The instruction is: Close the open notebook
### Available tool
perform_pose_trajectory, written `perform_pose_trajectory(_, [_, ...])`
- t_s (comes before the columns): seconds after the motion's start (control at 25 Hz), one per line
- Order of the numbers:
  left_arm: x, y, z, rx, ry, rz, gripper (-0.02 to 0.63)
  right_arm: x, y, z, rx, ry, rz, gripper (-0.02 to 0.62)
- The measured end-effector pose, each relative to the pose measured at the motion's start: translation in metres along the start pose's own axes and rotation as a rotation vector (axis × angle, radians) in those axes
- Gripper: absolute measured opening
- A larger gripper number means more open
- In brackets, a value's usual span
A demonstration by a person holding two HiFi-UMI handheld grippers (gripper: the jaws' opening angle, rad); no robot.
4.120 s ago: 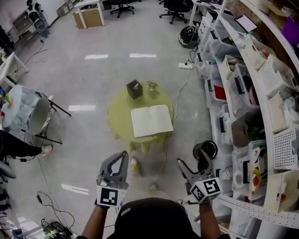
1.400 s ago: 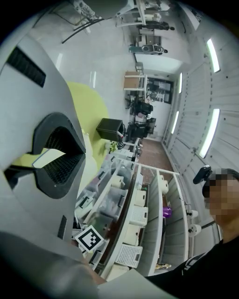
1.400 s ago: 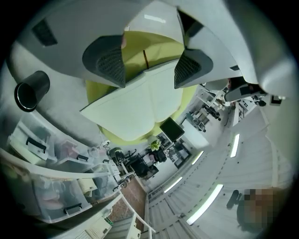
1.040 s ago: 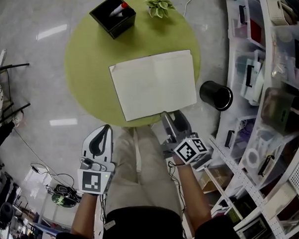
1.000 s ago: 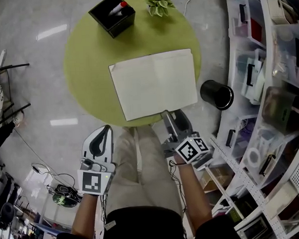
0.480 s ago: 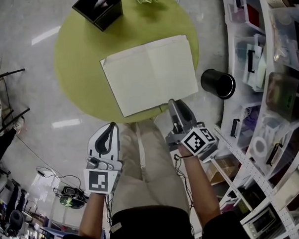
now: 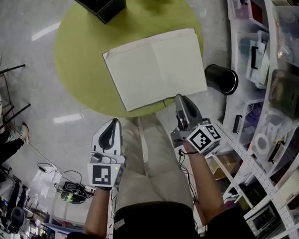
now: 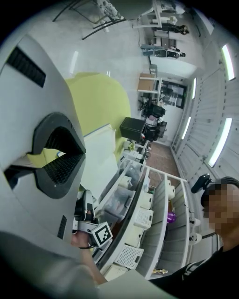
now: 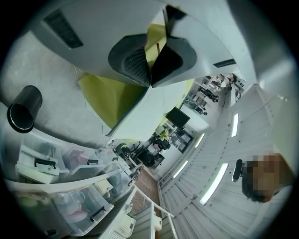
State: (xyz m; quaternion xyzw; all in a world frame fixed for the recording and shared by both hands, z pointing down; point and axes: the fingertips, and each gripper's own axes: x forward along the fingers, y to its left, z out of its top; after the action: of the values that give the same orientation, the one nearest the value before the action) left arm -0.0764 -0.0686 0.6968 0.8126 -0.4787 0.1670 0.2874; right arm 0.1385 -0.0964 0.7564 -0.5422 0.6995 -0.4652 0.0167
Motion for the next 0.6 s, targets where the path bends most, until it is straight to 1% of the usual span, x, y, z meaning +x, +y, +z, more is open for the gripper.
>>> perform_pose_trajectory(0.16, [-0.003, 0.006, 0.005, -0.015, -0.009, 0.025, 0.017, -0.002, 0.006, 0.000, -0.040, 0.006, 0.003, 0.015])
perform_pose_trajectory(0.28, [-0.005, 0.008, 0.004, -0.012, -0.003, 0.032, 0.017, -0.002, 0.008, -0.001, -0.045, 0.008, 0.004, 0.012])
perform_pose_trajectory(0.4, [-0.005, 0.007, 0.004, -0.021, -0.008, 0.035, 0.017, -0.004, 0.012, 0.001, -0.052, 0.010, 0.010, 0.011])
perform_pose_trajectory(0.6, [-0.003, 0.002, 0.003, -0.035, -0.011, 0.031, 0.017, -0.005, 0.019, 0.001, -0.108, 0.021, 0.010, 0.011])
